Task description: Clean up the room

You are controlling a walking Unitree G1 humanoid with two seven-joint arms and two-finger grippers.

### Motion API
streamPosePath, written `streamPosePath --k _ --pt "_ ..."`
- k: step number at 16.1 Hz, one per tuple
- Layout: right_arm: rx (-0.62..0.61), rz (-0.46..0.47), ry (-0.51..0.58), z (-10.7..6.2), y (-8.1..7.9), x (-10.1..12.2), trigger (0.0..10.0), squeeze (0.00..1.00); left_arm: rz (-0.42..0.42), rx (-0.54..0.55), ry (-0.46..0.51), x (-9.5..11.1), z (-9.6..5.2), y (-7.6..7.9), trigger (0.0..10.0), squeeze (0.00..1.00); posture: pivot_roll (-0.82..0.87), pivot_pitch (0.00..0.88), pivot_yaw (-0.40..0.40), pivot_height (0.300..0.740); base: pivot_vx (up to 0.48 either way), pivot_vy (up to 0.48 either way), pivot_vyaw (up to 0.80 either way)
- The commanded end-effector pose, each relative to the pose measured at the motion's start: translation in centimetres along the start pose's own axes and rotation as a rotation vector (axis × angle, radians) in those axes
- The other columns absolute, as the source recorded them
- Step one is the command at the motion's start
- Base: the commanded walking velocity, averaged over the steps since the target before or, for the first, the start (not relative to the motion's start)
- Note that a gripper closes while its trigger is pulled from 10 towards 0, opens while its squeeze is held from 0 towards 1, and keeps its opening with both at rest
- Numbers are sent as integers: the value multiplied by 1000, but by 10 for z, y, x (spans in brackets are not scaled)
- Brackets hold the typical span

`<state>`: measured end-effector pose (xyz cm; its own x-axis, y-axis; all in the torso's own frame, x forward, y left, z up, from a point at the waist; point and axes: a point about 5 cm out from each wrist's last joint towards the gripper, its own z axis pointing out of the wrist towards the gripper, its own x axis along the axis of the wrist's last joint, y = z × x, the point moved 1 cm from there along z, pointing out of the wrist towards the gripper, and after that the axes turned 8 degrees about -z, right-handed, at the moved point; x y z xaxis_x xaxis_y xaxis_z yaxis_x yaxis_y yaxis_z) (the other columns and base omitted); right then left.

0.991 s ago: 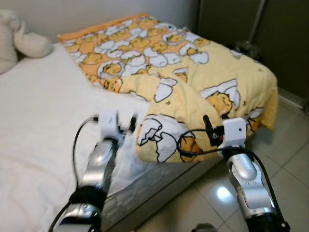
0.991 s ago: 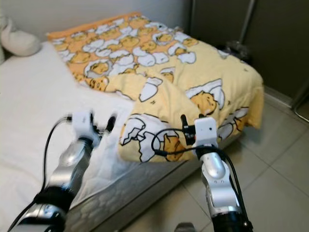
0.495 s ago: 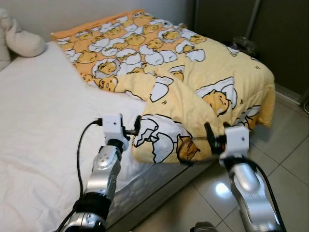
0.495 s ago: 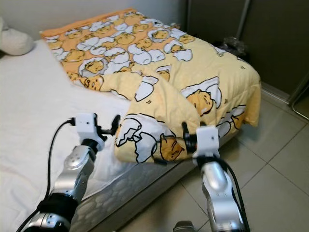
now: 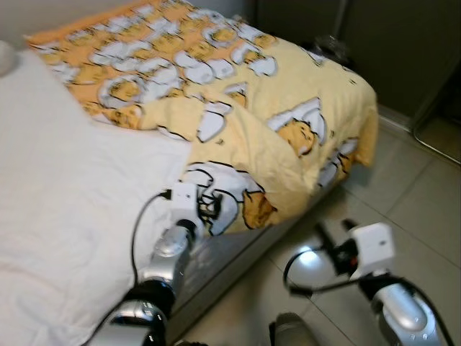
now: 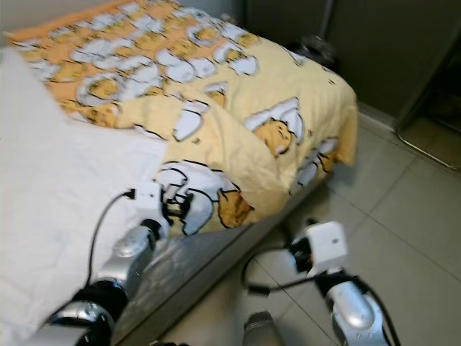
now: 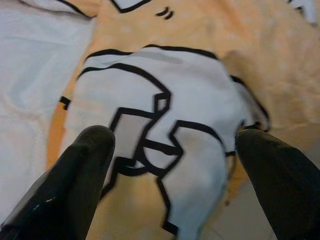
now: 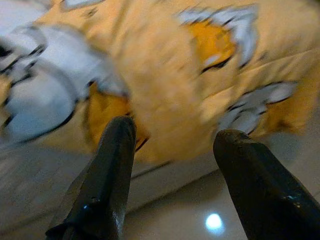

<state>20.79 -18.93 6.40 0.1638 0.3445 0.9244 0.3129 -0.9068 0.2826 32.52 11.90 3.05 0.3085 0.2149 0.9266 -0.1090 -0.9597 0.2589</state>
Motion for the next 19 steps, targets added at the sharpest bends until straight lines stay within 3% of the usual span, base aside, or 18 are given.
streamPosePath --k 1,2,5,7,9,12,16,19 --pt "53 14 4 0 -8 2 10000 0 4 38 0 -1 -1 -9 10000 0 -387 157 120 723 0 0 0" --pt "123 -12 -5 -1 -19 -2 10000 0 8 67 31 6 -1 -16 10000 0 -369 176 116 723 0 0 0" --pt "175 -6 -14 -1 -28 -2 10000 0 16 95 83 11 -6 -28 10000 0 -340 190 110 723 0 0 0" --pt "224 7 -10 -1 -38 0 10000 0 6 145 24 -4 -13 -43 10000 0 -324 206 99 723 0 0 0" --pt "246 2 -8 -3 -41 1 10000 0 -39 155 -11 -12 -16 -46 10000 0 -320 205 96 723 0 0 0" --pt "248 7 -17 -4 -41 0 10000 0 -215 138 -20 -19 -16 -40 10000 0 -324 191 89 723 0 0 0" --pt "257 4 -19 -6 -41 0 10000 0 -235 95 -11 -21 -16 -31 10000 0 -329 179 92 723 0 0 0" --pt "253 8 -29 -9 -43 -2 10000 0 -172 57 55 -16 -19 -24 10000 0 -329 169 96 723 0 0 0"
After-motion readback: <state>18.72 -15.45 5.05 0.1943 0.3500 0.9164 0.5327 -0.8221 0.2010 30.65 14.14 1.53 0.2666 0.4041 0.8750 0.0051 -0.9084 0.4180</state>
